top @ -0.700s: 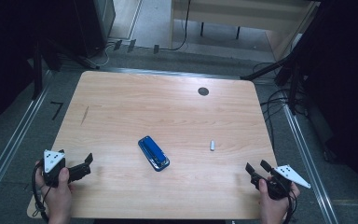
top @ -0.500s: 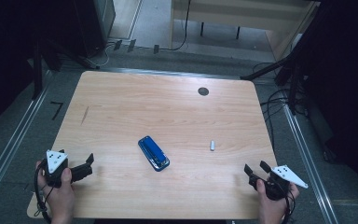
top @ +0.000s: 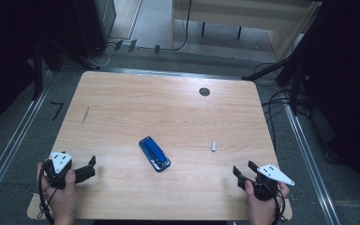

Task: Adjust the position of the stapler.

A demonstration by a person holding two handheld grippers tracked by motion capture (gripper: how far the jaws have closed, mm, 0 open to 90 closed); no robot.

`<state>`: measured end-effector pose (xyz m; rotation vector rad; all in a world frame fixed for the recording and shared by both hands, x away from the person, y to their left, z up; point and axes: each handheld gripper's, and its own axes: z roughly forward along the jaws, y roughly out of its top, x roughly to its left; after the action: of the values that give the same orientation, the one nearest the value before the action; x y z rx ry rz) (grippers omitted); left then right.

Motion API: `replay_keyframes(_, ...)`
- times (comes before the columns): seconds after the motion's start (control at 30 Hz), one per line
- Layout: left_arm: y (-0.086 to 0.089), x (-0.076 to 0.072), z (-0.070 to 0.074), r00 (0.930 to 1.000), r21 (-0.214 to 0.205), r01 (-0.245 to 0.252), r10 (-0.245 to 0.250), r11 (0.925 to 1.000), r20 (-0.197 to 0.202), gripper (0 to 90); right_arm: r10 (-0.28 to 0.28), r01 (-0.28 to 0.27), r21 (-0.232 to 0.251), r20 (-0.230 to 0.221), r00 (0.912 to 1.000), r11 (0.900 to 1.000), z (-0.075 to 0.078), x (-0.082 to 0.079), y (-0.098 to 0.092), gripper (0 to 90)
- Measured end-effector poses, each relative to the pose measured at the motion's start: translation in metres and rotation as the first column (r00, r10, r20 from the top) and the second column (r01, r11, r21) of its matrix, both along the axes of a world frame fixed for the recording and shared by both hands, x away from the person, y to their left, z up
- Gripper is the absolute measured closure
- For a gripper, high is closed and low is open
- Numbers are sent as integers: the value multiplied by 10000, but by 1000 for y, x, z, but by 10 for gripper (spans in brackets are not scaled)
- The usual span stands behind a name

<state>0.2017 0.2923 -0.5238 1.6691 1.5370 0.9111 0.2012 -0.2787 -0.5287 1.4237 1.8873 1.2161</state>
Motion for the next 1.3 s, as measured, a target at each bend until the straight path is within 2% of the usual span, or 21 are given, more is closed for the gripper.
replay_keyframes(0.1,0,0,0,10000,-60,65,-66,10000,-51,0,249,-251,-131,-181,9995,9996,1,2,11,314)
replay_keyframes(0.2,0,1,0,10000,-57,44,-44,10000,-73,0,533,-534,-43,-357,9979,9986,3,3,20,288)
replay_keyframes(0.37,0,0,0,9999,-59,-80,80,10000,64,0,1034,-1052,-447,-407,9938,9934,9,5,35,265)
replay_keyframes(0.47,1,0,0,10000,-135,-39,39,9999,41,0,1137,-1165,-608,-480,9924,9913,11,7,43,256)
replay_keyframes(0.73,1,0,0,9999,-119,-40,41,9999,109,0,1354,-1377,-508,-466,9897,9892,15,13,63,244)
replay_keyframes(0.97,1,1,0,10000,-128,-50,51,9999,38,0,1881,-1927,-756,-648,9800,9783,17,19,89,227)
replay_keyframes(1.3,1,2,0,10000,-100,7,-7,9999,-2,0,2172,-2236,-887,-768,9731,9706,19,25,108,217)
